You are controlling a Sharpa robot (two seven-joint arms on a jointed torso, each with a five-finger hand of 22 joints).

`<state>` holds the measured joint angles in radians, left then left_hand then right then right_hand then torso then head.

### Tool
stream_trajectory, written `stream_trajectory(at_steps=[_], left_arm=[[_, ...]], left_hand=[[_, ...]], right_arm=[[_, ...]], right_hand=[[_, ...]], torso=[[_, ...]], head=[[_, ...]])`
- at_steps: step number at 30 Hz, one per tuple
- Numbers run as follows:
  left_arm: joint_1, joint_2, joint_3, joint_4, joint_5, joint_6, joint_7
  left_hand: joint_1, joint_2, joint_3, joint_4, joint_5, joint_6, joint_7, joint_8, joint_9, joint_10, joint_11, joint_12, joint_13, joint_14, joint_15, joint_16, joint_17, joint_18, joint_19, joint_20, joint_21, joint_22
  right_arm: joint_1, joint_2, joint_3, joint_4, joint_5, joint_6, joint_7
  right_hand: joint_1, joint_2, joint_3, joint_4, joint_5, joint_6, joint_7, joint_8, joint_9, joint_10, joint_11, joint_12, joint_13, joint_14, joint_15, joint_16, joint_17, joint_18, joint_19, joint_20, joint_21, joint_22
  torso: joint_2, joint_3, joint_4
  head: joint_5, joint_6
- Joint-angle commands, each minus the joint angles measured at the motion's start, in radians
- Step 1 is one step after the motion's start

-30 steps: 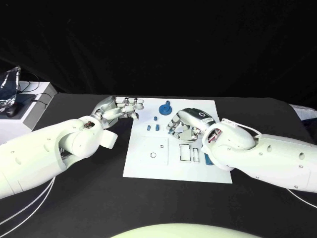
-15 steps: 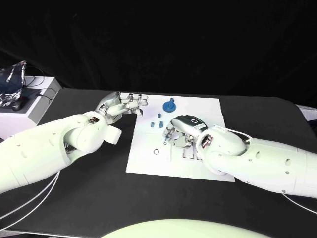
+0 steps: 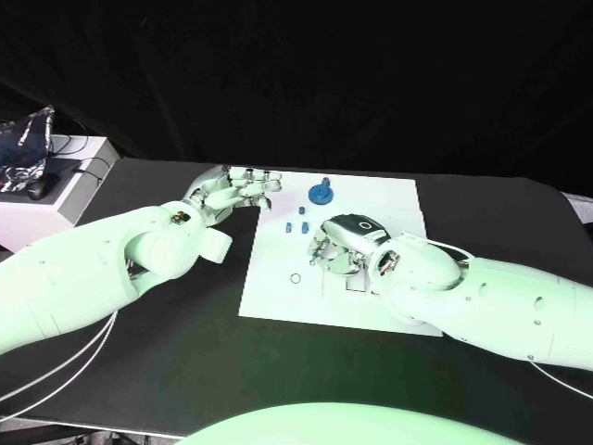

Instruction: Assemble the parts on the task board

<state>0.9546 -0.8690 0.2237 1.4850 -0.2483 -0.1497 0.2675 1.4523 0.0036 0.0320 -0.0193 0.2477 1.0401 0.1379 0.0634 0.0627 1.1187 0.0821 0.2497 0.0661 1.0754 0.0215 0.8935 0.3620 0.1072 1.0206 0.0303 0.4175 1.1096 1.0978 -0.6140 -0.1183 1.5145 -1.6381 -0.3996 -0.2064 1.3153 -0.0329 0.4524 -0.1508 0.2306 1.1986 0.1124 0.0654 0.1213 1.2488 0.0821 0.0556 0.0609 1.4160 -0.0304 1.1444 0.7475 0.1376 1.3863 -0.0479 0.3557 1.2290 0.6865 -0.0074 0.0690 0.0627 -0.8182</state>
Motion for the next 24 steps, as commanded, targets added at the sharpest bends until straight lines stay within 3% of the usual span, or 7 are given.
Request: stream_trajectory(at_steps=[1,24], left_arm=[[0.000,0.002,0.001,0.001,0.006,0.004,0.009],[0.000,0.002,0.001,-0.006,0.005,0.007,0.003]], left_hand=[[0.005,0.001,-0.002,-0.004,0.005,0.006,0.002,0.003,0.001,-0.004,0.006,-0.005,-0.001,0.004,0.002,-0.003,0.001,-0.005,0.005,-0.001,-0.003,0.001],[0.005,0.001,-0.004,-0.004,0.005,0.004,0.003,0.003,0.001,-0.006,0.008,-0.006,-0.001,0.004,0.003,-0.006,0.003,-0.005,0.008,0.000,-0.010,0.007]], right_arm=[[-0.005,0.002,-0.003,0.000,-0.015,0.024,0.007],[-0.009,-0.004,-0.003,0.005,-0.022,0.034,0.003]], right_hand=[[0.000,0.013,0.002,-0.006,0.004,0.006,0.003,0.001,0.001,0.049,-0.032,0.004,0.001,-0.002,-0.005,-0.001,-0.001,0.026,0.004,-0.001,-0.003,0.001],[0.000,0.013,0.002,-0.008,0.005,0.006,0.004,0.001,0.001,0.050,-0.032,0.004,0.001,-0.002,-0.005,-0.001,-0.002,0.026,0.013,-0.001,-0.029,0.024]], torso=[[0.000,-0.0002,0.0004],[-0.001,-0.0015,-0.0013]], head=[[0.004,-0.003],[0.013,-0.011]])
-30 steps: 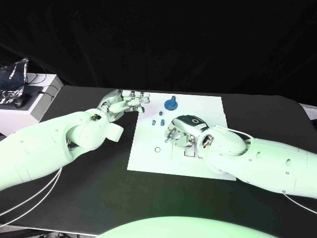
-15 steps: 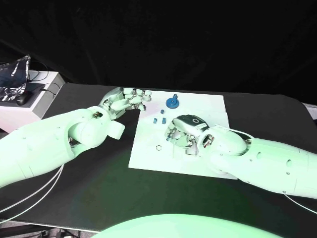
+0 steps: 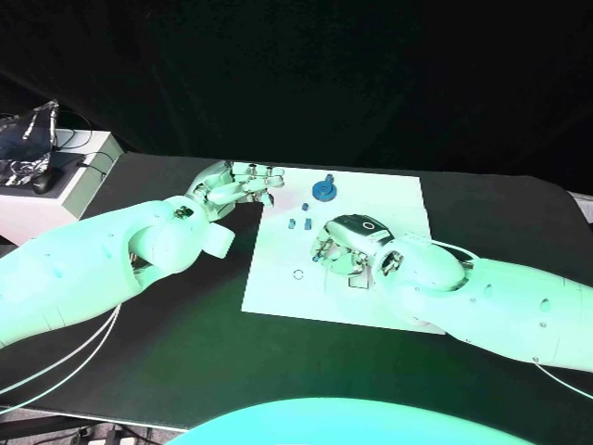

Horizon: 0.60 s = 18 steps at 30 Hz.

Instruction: Assemble the parts on the task board

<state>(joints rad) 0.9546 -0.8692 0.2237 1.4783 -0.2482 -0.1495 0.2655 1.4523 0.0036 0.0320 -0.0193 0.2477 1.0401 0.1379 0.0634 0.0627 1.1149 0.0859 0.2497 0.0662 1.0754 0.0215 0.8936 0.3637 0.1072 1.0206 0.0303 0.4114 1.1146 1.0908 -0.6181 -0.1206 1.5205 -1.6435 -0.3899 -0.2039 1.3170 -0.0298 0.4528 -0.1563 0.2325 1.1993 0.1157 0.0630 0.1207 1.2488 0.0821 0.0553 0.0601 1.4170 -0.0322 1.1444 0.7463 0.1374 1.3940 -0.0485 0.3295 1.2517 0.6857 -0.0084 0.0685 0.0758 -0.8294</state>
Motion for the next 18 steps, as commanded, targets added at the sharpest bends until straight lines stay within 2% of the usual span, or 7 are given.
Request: stream_trajectory(at_steps=[1,6,13,18], left_arm=[[0.000,0.002,0.001,0.001,0.005,0.007,0.005],[0.000,0.003,0.001,0.001,0.005,0.008,0.003],[0.000,0.003,0.001,0.000,0.004,0.009,0.001],[0.000,0.003,0.001,-0.001,0.004,0.010,-0.002]], left_hand=[[0.005,0.001,-0.004,-0.004,0.005,0.004,0.003,0.003,0.001,-0.003,0.004,-0.006,-0.001,0.004,0.003,-0.006,0.001,-0.005,0.008,0.000,-0.004,0.002],[0.005,0.001,-0.004,-0.004,0.005,0.004,0.003,0.003,0.001,-0.003,0.004,-0.006,-0.001,0.004,0.003,-0.006,0.001,-0.005,0.008,0.000,-0.004,0.002],[0.005,0.001,-0.004,-0.004,0.005,0.004,0.003,0.003,0.001,-0.003,0.004,-0.006,-0.001,0.004,0.003,-0.006,0.001,-0.005,0.008,0.000,-0.004,0.002],[0.005,0.001,-0.005,-0.005,0.005,0.003,0.003,0.003,0.001,-0.007,0.005,-0.007,-0.001,0.003,0.004,-0.007,0.002,-0.004,0.009,0.000,-0.008,0.005]], right_arm=[[-0.002,0.001,-0.001,-0.002,-0.017,0.025,-0.001],[-0.002,0.010,-0.001,-0.013,-0.018,0.031,-0.006],[-0.002,0.026,-0.006,-0.034,-0.018,0.035,-0.006],[-0.003,0.029,-0.008,-0.036,-0.017,0.020,0.004]], right_hand=[[-0.003,0.010,0.002,-0.002,0.003,0.005,0.001,0.003,0.001,0.048,-0.032,0.004,0.002,-0.004,-0.003,-0.002,-0.002,0.026,0.006,0.000,-0.006,0.004],[-0.007,0.008,0.002,0.000,0.010,-0.007,0.005,0.001,-0.003,0.028,-0.025,0.004,0.000,-0.006,0.001,-0.006,-0.007,0.026,0.005,0.002,-0.012,0.007],[-0.028,-0.031,-0.038,0.008,0.055,-0.043,0.019,0.000,-0.022,-0.061,0.001,0.004,-0.001,-0.009,0.019,-0.012,-0.019,0.034,0.005,0.016,-0.023,0.008],[-0.035,-0.066,-0.087,0.013,0.080,-0.069,0.017,0.000,-0.041,-0.130,0.017,0.007,-0.001,-0.014,0.032,-0.026,-0.042,0.046,0.007,0.031,-0.040,-0.001]], torso=[[0.000,-0.0005,-0.0008],[0.000,0.0006,-0.0001],[0.001,-0.0001,0.0015],[0.000,0.0003,-0.0007]], head=[[0.000,0.000],[0.001,-0.001],[0.000,-0.005],[0.002,-0.007]])
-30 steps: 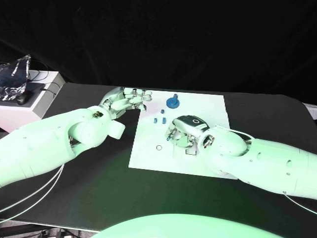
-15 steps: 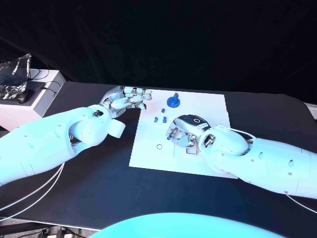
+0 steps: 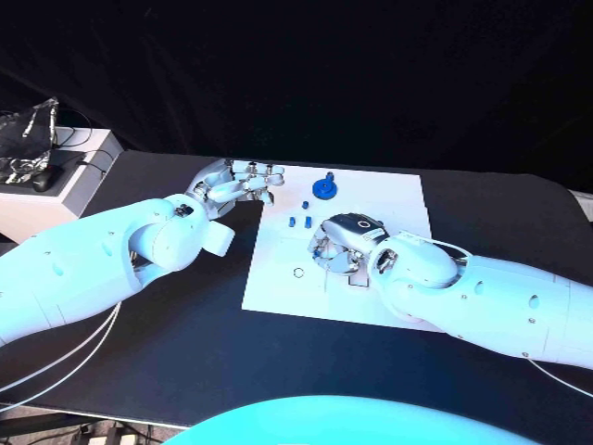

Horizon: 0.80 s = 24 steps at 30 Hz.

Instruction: Assemble the parts on the task board

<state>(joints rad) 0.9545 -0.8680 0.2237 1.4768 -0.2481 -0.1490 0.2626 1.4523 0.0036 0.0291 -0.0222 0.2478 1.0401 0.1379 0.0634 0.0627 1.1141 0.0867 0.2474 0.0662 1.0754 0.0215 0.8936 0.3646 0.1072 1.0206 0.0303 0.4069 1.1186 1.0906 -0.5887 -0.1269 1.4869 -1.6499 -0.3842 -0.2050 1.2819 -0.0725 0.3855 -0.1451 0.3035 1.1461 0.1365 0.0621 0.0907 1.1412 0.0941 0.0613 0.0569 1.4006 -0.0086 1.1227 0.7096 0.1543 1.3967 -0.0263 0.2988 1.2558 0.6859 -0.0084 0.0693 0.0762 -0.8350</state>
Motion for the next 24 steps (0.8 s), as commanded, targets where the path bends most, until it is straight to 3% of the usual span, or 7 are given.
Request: stream_trajectory(at_steps=[1,4,12,20,24], left_arm=[[0.000,0.002,0.001,0.001,0.004,0.010,0.000],[0.000,0.003,0.001,0.000,0.004,0.011,-0.001],[0.000,0.003,0.001,-0.002,0.004,0.013,-0.003],[0.000,0.003,0.001,-0.005,0.003,0.015,-0.006],[0.000,0.003,0.001,-0.006,0.003,0.016,-0.006]], left_hand=[[0.006,0.001,-0.003,-0.002,0.005,0.000,0.004,0.002,0.001,-0.007,0.005,-0.005,-0.001,0.003,0.004,-0.007,0.001,-0.004,0.009,0.000,-0.004,0.001],[0.006,0.001,-0.002,-0.002,0.005,0.000,0.004,0.003,0.001,-0.008,0.005,-0.005,-0.001,0.003,0.004,-0.007,0.001,-0.004,0.009,0.000,-0.005,0.002],[0.006,0.001,-0.002,-0.002,0.005,0.000,0.004,0.003,0.001,-0.009,0.005,-0.005,-0.001,0.003,0.004,-0.007,0.001,-0.004,0.009,0.000,-0.006,0.002],[0.006,0.002,-0.003,-0.003,0.005,-0.001,0.003,0.003,0.001,-0.013,0.006,-0.005,-0.001,0.002,0.005,-0.007,0.002,-0.004,0.010,0.001,-0.008,0.004],[0.005,0.002,-0.003,-0.003,0.005,-0.002,0.004,0.003,0.001,-0.015,0.007,-0.005,-0.001,0.001,0.005,-0.007,0.002,-0.004,0.009,0.001,-0.009,0.005]], right_arm=[[-0.003,-0.001,-0.002,-0.002,-0.011,0.012,0.007],[-0.004,-0.005,-0.002,0.000,-0.009,0.005,0.014],[-0.004,-0.029,-0.003,0.017,-0.007,-0.029,0.022],[-0.004,-0.066,-0.001,0.053,0.005,-0.129,0.035],[0.001,-0.099,0.009,0.073,0.049,-0.165,0.044]], right_hand=[[0.003,-0.023,-0.029,0.003,0.010,-0.017,-0.005,0.001,-0.013,-0.026,0.006,0.001,0.002,0.002,0.009,-0.005,-0.007,0.031,0.006,0.010,-0.012,-0.006],[0.015,-0.026,-0.077,0.007,0.017,-0.023,-0.007,0.000,-0.020,-0.038,0.008,0.003,0.002,0.001,0.011,-0.009,-0.017,0.037,0.014,0.016,-0.027,-0.014],[0.029,-0.023,-0.124,0.009,0.020,-0.028,-0.007,-0.001,-0.021,-0.043,0.010,0.001,0.002,0.000,0.012,-0.008,-0.024,0.038,0.024,0.017,-0.049,-0.017],[0.041,-0.033,-0.164,0.016,0.020,-0.063,-0.013,0.000,-0.023,-0.082,0.016,0.004,0.002,-0.004,0.016,-0.017,-0.040,0.039,0.030,0.020,-0.067,-0.020],[0.056,-0.037,-0.184,0.027,0.022,-0.086,-0.017,0.000,-0.023,-0.084,0.016,0.006,0.002,-0.004,0.016,-0.021,-0.044,0.039,0.036,0.020,-0.079,-0.024]], torso=[[-0.001,0.0003,-0.0018],[0.000,0.0005,-0.0019],[-0.001,0.0011,-0.0016],[-0.001,0.0006,-0.0017],[-0.001,0.0003,-0.0014]], head=[[0.000,-0.001],[-0.001,0.002],[0.000,0.002],[-0.005,0.009],[-0.011,0.013]])
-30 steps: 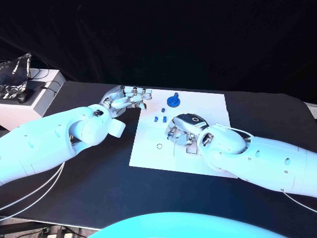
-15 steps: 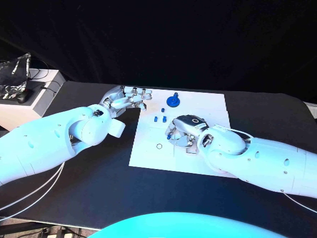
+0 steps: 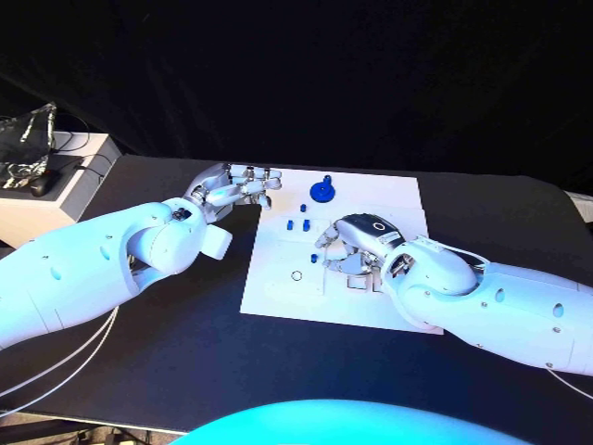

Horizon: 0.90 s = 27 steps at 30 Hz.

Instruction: Assemble the parts on the task board

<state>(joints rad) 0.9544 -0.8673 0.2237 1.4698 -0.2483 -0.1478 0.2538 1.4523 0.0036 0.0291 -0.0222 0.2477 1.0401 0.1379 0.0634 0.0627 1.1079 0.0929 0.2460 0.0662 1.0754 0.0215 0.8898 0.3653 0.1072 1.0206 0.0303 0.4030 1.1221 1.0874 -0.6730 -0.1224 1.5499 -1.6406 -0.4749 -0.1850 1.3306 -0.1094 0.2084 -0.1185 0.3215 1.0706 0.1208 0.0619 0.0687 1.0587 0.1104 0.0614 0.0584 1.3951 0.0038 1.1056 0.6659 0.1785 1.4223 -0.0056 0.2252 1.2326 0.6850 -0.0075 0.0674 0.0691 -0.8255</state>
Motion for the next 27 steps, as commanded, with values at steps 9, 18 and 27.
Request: stream_trajectory(at_steps=[9,18,27], left_arm=[[-0.001,0.000,0.001,0.001,0.004,0.017,0.002],[-0.003,0.003,0.001,0.000,0.004,0.021,0.002],[-0.006,0.003,0.001,-0.002,0.003,0.022,0.002]], left_hand=[[0.005,0.002,-0.003,-0.003,0.005,-0.002,0.004,0.003,0.001,-0.009,0.001,-0.003,-0.001,0.002,0.005,-0.004,0.001,-0.004,0.009,0.001,-0.005,0.001],[0.005,0.001,-0.005,-0.003,0.005,-0.002,0.003,0.004,0.001,-0.011,0.001,-0.002,-0.001,0.001,0.006,-0.004,0.001,-0.004,0.010,0.002,-0.008,0.003],[0.005,0.002,-0.005,-0.003,0.005,-0.002,0.004,0.004,0.001,-0.011,0.001,-0.002,-0.001,0.000,0.006,-0.005,0.001,-0.004,0.009,0.002,-0.009,0.003]], right_arm=[[0.062,-0.123,0.026,0.012,0.177,0.002,0.035],[0.102,-0.177,0.030,-0.033,0.178,0.092,0.045],[0.108,-0.178,0.031,-0.059,0.129,0.156,0.032]], right_hand=[[0.002,-0.002,0.016,-0.001,0.010,-0.011,0.007,0.000,0.000,0.057,-0.012,0.002,0.000,0.008,-0.004,0.020,0.027,0.012,0.019,-0.007,-0.005,0.013],[0.014,-0.005,-0.046,0.003,0.019,-0.017,-0.001,0.000,0.000,0.034,-0.007,0.003,0.001,0.006,0.001,0.029,0.039,0.015,0.024,-0.003,-0.015,0.020],[0.039,-0.003,-0.090,0.024,0.000,-0.029,-0.009,0.000,-0.001,0.019,-0.004,0.004,0.001,0.005,0.004,0.028,0.042,0.018,0.032,0.001,-0.032,0.018]], torso=[[0.000,-0.0022,-0.0026],[0.000,-0.0004,-0.0071],[0.000,-0.0022,-0.0030]], head=[[-0.022,0.020],[-0.027,0.028],[-0.028,0.026]])
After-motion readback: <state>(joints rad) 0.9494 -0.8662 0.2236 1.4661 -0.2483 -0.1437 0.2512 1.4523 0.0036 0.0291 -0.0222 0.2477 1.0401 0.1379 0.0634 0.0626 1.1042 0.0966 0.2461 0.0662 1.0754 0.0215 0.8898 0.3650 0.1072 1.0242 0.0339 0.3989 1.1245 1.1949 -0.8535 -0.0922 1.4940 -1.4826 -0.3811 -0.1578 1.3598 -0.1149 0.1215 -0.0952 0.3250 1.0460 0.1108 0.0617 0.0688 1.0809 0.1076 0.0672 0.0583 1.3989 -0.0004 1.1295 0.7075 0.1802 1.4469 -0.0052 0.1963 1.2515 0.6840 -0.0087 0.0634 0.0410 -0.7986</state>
